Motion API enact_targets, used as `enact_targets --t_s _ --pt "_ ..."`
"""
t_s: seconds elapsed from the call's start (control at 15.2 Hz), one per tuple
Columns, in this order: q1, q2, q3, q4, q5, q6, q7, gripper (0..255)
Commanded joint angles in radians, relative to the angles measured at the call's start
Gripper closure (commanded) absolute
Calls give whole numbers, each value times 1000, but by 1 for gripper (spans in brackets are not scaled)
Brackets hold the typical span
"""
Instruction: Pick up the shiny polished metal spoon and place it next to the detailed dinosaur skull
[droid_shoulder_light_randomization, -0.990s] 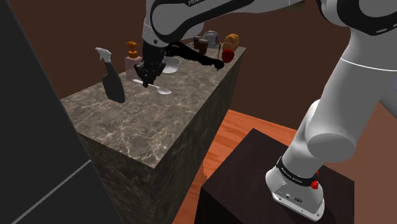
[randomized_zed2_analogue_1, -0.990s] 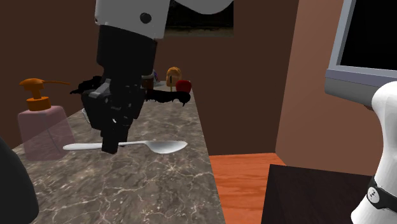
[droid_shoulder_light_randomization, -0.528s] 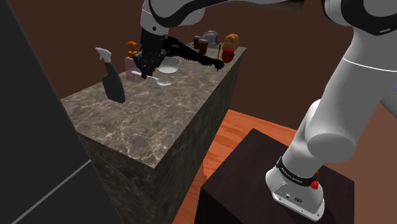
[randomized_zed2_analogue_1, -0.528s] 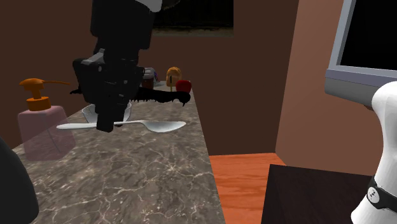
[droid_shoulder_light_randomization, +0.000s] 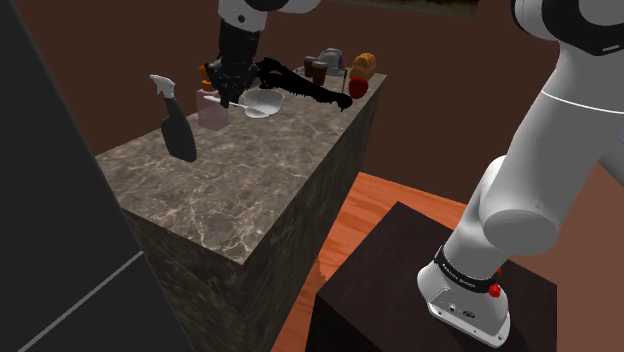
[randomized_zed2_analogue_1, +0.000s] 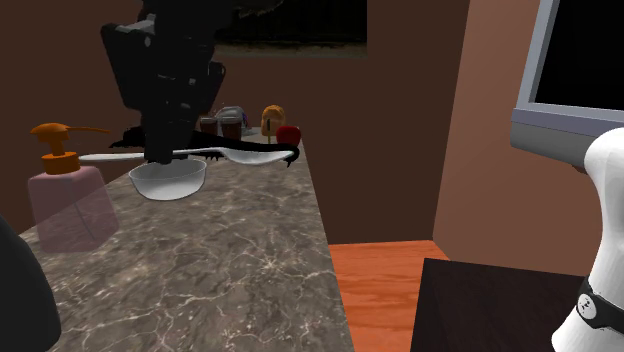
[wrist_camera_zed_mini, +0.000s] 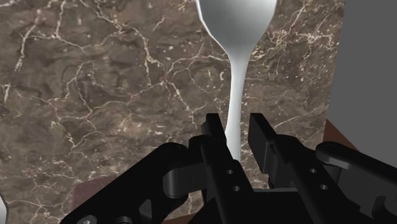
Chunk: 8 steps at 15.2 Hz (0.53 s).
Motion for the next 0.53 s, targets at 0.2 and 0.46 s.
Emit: enact_targets --t_s 0.2,0.46 --pt "-12 2 -11 54 4 -54 -20 255" --pt "-58 23 -54 82 26 -69 -116 255"
